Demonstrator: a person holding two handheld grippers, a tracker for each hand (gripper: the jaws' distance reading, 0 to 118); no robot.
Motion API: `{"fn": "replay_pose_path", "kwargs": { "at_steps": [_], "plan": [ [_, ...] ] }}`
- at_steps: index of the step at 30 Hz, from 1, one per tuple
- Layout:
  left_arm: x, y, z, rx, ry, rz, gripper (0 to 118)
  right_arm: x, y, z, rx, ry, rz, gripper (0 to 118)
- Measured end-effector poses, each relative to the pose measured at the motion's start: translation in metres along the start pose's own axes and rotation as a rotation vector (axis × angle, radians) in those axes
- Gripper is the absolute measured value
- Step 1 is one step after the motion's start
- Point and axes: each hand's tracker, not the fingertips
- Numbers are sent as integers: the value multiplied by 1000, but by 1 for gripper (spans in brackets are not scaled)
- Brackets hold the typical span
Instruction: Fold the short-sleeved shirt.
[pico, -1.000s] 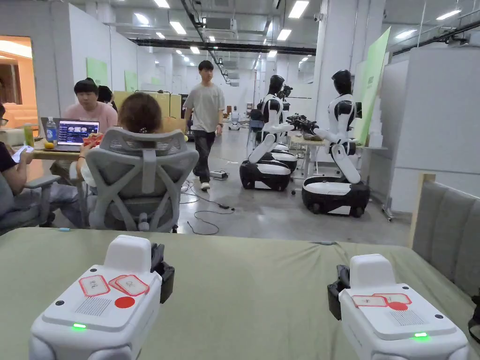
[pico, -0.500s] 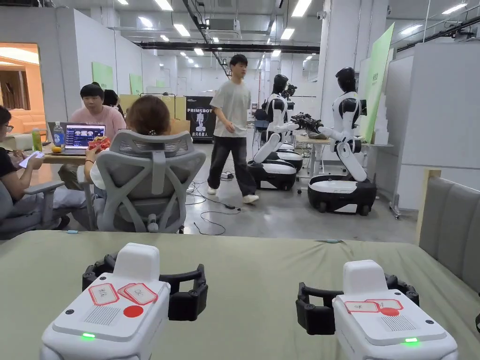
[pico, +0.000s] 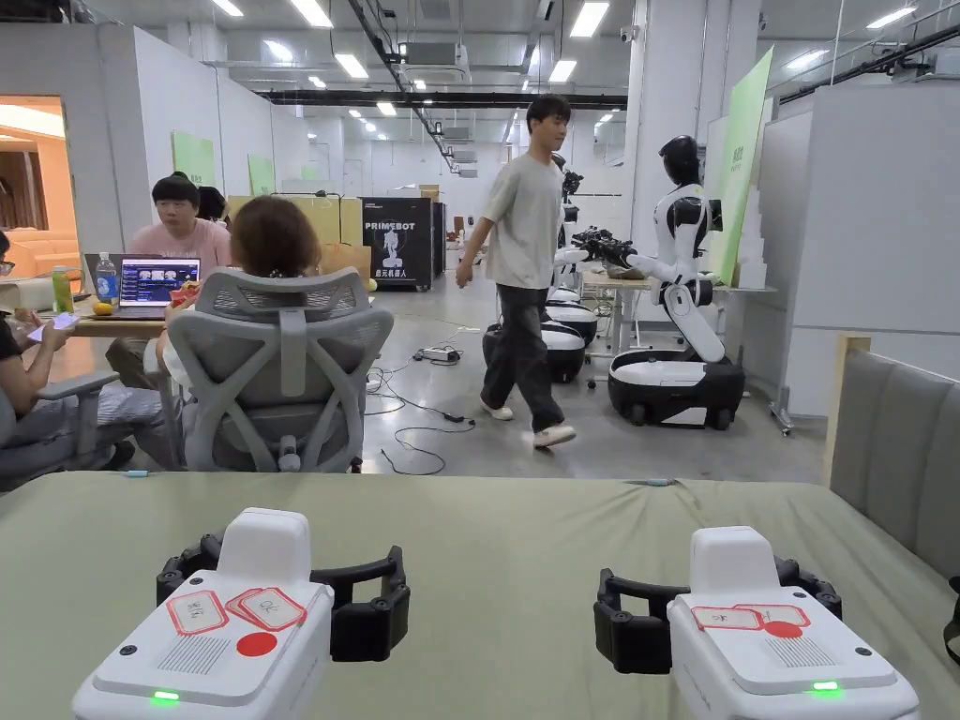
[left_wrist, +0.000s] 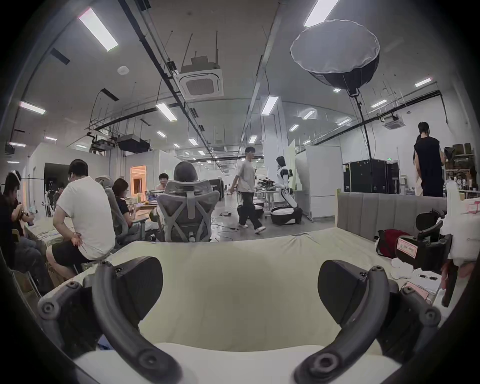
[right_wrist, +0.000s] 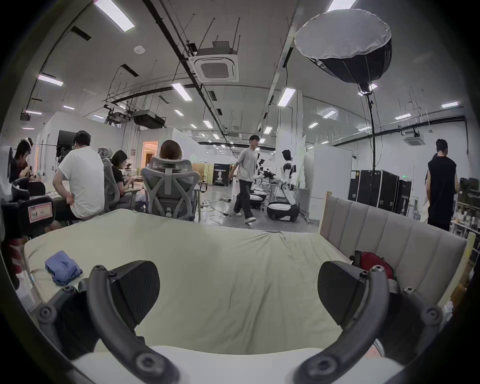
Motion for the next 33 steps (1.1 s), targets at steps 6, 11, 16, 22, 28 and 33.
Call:
{"fn": "replay_pose_path", "kwargs": {
  "at_steps": [6,11,16,22,28,33],
  "plan": [
    [1,0,-1,-9,6,-3,118,2,3,3,8,0,-17,118],
    [2,-1,-1,-13,7,-5,118,2,5,5,16,1,-23,118],
    [3,-1,0,-13,9,-1,118,2,7,6,9,13,-49,118],
    [2,-2,-1,-16,8,2,118,-2,10,7,2,74,-119,118],
    [1,-5,-1,-21,9,7,118,-13,11,8,7,-15,-87,118],
    [1,-6,-2,-22,9,15,118,-23,9,9,11,-65,-81,118]
  ]
}}
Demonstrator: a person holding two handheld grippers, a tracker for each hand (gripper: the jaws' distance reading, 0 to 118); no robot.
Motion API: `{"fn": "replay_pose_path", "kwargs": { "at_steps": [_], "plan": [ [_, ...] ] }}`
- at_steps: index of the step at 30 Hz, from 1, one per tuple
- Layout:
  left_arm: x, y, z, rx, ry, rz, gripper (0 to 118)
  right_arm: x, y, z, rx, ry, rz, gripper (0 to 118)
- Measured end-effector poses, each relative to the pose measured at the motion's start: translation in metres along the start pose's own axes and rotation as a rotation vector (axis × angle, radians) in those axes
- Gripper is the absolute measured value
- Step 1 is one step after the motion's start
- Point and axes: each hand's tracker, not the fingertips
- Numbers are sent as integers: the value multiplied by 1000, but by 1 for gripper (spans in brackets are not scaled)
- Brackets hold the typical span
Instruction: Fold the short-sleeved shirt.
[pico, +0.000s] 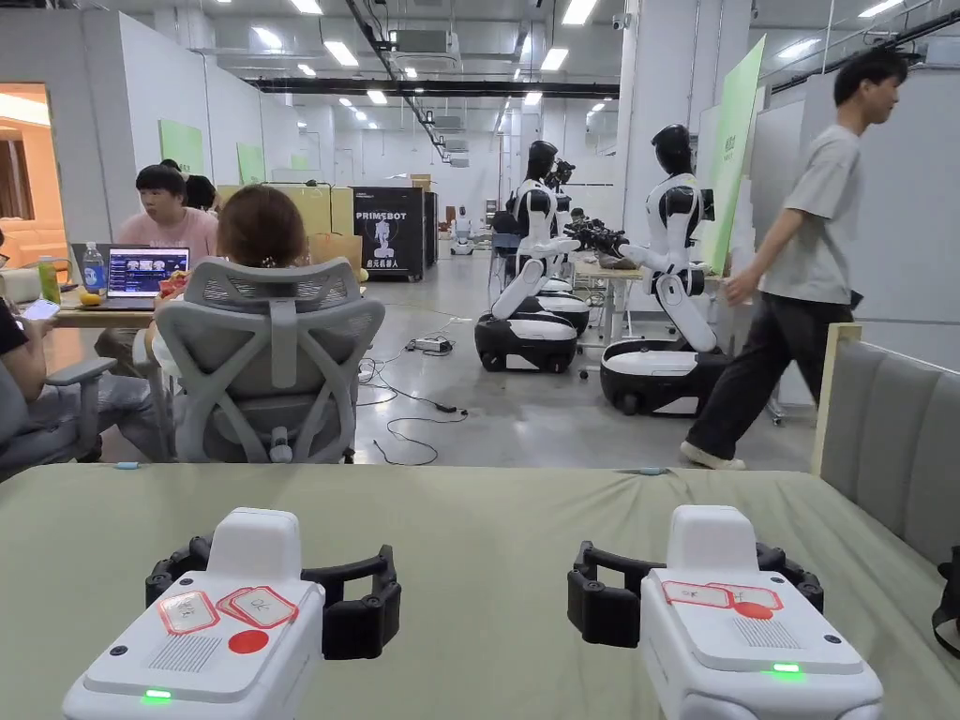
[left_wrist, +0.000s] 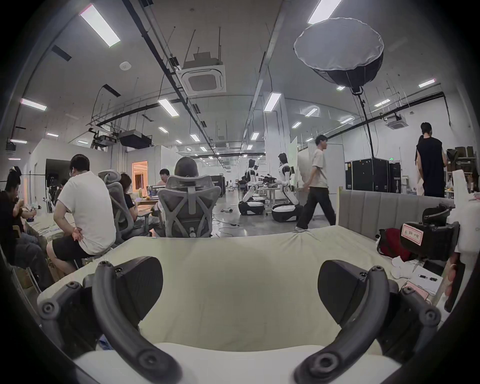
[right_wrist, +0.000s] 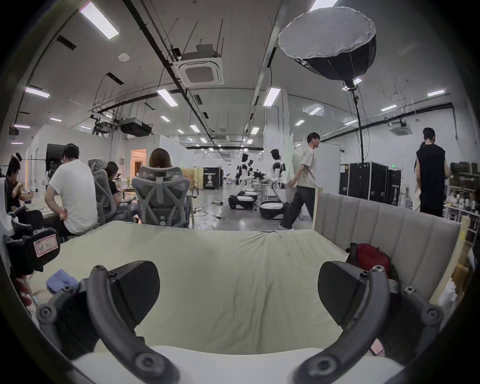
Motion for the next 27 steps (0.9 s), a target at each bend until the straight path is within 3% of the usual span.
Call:
{"fn": "replay_pose_path", "kwargs": {
  "at_steps": [10,20,27],
  "plan": [
    [-1,0,0,-1,-1,-3,118,8,3,8,-17,112,-108,118],
    [0,-1,-1,-3,2,-4,118,11,7,12,-4,146,-77,118],
    [2,-2,-1,-3,-4,-3,118,11,6,16,24,87,-77,118]
  ]
}}
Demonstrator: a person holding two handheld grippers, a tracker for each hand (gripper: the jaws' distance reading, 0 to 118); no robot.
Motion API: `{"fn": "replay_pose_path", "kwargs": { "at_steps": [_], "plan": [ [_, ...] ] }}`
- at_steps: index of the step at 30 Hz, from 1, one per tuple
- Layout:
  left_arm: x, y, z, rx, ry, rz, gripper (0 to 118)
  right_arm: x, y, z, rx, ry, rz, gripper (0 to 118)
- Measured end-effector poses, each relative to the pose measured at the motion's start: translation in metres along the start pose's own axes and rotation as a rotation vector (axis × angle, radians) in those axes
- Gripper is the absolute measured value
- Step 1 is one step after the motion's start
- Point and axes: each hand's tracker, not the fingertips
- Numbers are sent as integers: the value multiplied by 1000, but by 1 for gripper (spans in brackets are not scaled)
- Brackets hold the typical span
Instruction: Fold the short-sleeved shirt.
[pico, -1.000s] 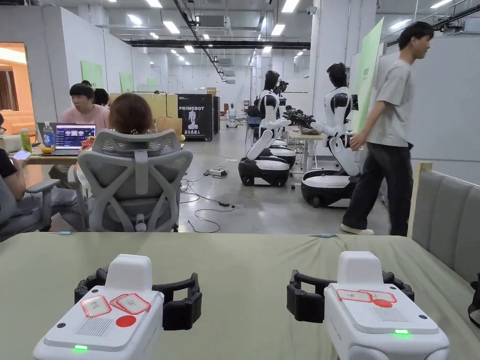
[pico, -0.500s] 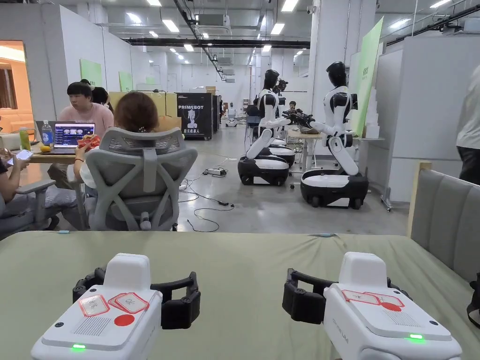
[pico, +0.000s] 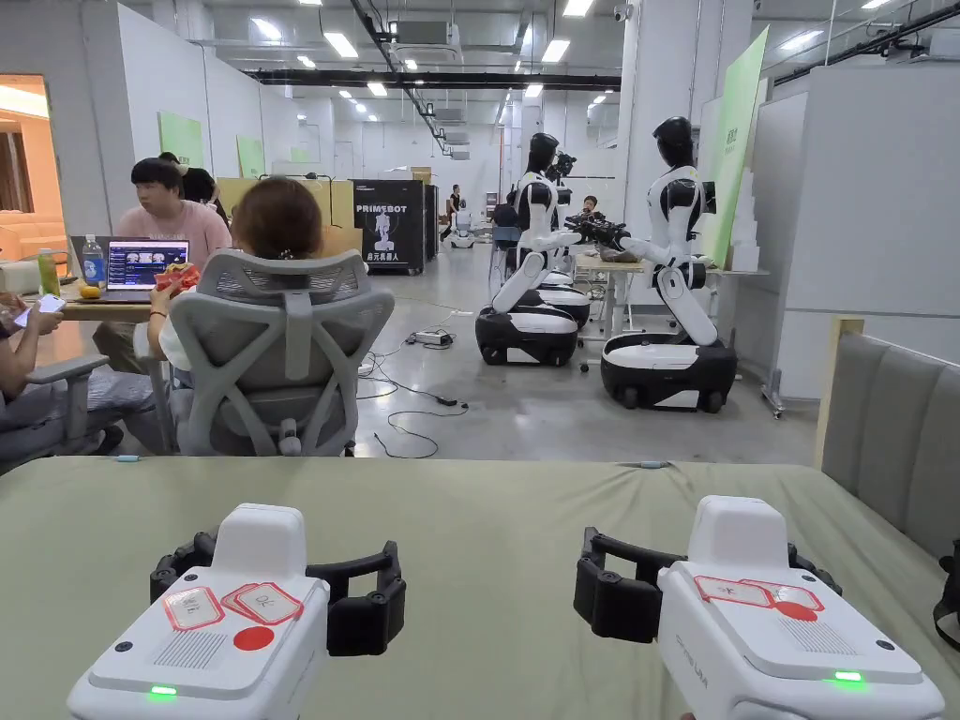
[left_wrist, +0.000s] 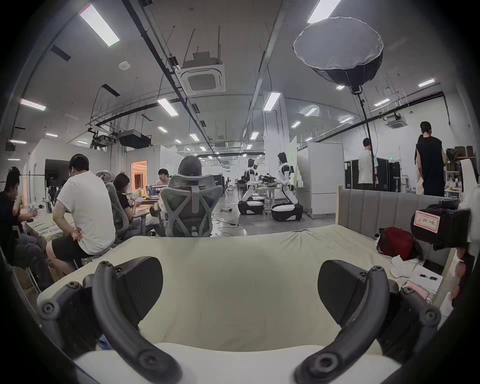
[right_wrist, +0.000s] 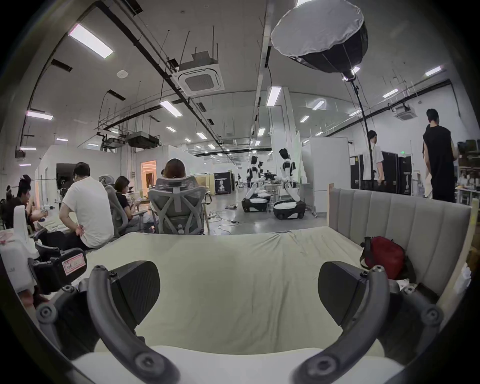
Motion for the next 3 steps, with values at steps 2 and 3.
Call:
{"fn": "replay_pose_path", "kwargs": {
  "at_steps": [2,3],
  "plan": [
    [1,0,0,0,0,1,118,0,-1,1,-3,1,10,118],
    [1,1,1,1,2,2,118,1,-2,0,2,20,25,118]
  ]
}}
